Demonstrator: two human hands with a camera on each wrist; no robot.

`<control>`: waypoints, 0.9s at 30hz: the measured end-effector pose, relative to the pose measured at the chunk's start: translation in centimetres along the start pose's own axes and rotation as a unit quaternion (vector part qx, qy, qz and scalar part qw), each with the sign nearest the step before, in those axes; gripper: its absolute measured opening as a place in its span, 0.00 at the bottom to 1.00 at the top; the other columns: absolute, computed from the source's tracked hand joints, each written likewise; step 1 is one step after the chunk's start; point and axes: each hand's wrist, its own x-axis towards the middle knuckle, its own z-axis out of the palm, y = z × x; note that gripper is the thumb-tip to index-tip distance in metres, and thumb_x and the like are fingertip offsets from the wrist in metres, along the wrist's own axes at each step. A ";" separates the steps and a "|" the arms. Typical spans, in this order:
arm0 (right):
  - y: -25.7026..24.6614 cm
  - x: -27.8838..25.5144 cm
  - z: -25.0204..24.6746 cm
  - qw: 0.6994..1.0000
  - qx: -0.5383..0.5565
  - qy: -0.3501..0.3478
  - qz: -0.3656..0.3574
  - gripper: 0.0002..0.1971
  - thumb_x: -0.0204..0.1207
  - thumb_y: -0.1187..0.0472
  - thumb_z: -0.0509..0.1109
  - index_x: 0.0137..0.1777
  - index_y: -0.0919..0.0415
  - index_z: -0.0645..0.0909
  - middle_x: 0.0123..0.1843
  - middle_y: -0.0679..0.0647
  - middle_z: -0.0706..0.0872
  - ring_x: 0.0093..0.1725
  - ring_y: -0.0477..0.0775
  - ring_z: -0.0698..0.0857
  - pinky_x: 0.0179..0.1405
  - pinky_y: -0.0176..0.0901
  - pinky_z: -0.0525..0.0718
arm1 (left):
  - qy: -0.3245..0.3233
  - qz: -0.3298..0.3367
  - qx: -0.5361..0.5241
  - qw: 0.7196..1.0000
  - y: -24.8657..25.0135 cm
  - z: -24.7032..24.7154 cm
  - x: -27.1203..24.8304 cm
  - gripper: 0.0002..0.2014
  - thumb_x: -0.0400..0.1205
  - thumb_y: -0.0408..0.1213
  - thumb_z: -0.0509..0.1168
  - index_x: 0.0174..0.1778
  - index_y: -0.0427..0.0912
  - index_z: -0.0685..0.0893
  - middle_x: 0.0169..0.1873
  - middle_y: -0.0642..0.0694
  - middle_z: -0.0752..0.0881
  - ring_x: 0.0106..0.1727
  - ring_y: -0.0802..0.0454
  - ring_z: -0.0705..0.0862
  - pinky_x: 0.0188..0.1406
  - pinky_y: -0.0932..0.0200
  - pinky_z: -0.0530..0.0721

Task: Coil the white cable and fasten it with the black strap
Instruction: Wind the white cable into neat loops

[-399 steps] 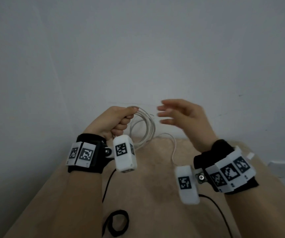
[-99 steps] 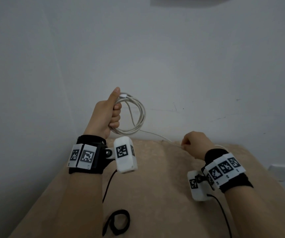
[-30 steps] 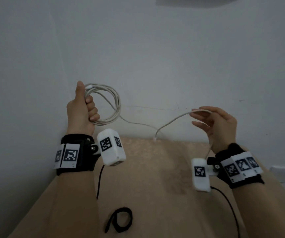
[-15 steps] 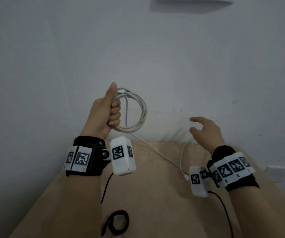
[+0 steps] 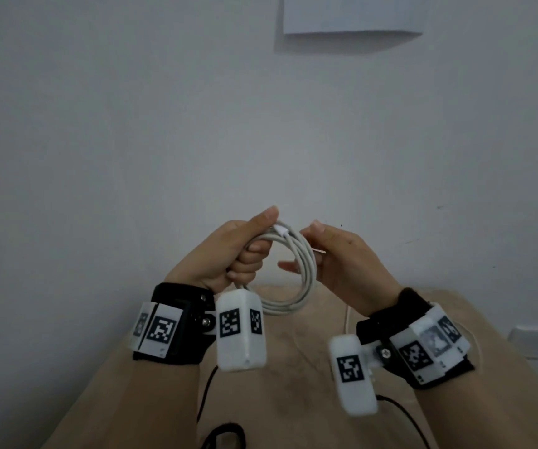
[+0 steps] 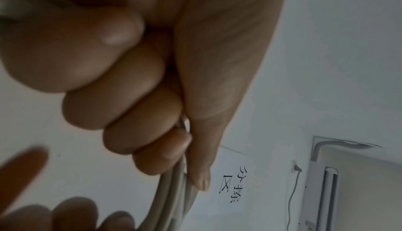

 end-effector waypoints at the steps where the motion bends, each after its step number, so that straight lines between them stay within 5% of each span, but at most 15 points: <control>1: -0.3 -0.1 0.0 1.000 0.001 -0.004 0.011 0.16 0.75 0.54 0.63 0.48 0.69 0.82 0.32 0.52 0.84 0.31 0.49 0.83 0.39 0.49 0.88 | 0.001 -0.002 0.004 1.000 0.0 0.0 0.1 0.24 0.68 0.60 0.65 0.16 0.48 0.66 0.13 0.54 0.58 0.12 0.60 0.53 0.15 0.68 0.48; 3: -0.4 0.0 0.0 0.999 -0.048 0.008 0.010 0.13 0.74 0.53 0.65 0.43 0.63 0.85 0.30 0.52 0.79 0.30 0.49 0.78 0.32 0.43 0.84 | 0.007 -0.006 0.028 1.000 -0.1 0.2 0.5 0.24 0.67 0.60 0.65 0.16 0.48 0.65 0.13 0.54 0.58 0.13 0.60 0.53 0.15 0.67 0.48; 7: 0.3 0.3 -0.4 0.987 -0.138 0.072 -0.039 0.12 0.73 0.53 0.69 0.39 0.61 0.88 0.31 0.57 0.78 0.32 0.51 0.76 0.37 0.42 0.80 | 0.020 -0.020 0.083 0.996 -0.3 0.3 0.7 0.24 0.66 0.61 0.66 0.17 0.48 0.65 0.14 0.53 0.58 0.14 0.59 0.52 0.16 0.67 0.48; 11: 0.1 0.2 -0.6 0.976 -0.185 0.098 -0.052 0.08 0.77 0.60 0.70 0.38 0.60 0.87 0.27 0.52 0.78 0.26 0.48 0.75 0.29 0.40 0.79 | 0.018 -0.017 0.126 0.992 -0.3 0.2 0.6 0.25 0.66 0.63 0.65 0.17 0.48 0.66 0.15 0.53 0.59 0.15 0.58 0.52 0.16 0.67 0.49; 15: -0.4 0.0 -0.5 0.945 -0.279 0.150 -0.080 0.10 0.77 0.56 0.72 0.36 0.57 0.88 0.21 0.41 0.75 0.23 0.42 0.70 0.23 0.35 0.71 | 0.031 -0.023 0.192 0.981 -0.1 0.0 0.5 0.26 0.64 0.66 0.66 0.17 0.48 0.68 0.16 0.53 0.61 0.16 0.58 0.54 0.15 0.68 0.53; 21: -1.7 -0.3 -0.5 0.946 -0.243 0.184 -0.107 0.08 0.74 0.57 0.74 0.37 0.60 0.90 0.21 0.43 0.75 0.21 0.45 0.66 0.20 0.35 0.65 | 0.096 0.002 0.202 0.975 0.6 -0.6 -0.1 0.25 0.66 0.64 0.67 0.19 0.47 0.69 0.16 0.51 0.62 0.16 0.57 0.55 0.17 0.67 0.53; 27: -1.4 -0.2 -0.2 0.963 -0.168 0.181 -0.104 0.07 0.75 0.63 0.73 0.41 0.68 0.87 0.29 0.58 0.77 0.25 0.49 0.68 0.18 0.33 0.63 | 0.195 0.081 0.033 0.977 0.9 -1.3 -0.1 0.25 0.78 0.57 0.65 0.21 0.48 0.67 0.17 0.54 0.60 0.16 0.58 0.54 0.15 0.66 0.50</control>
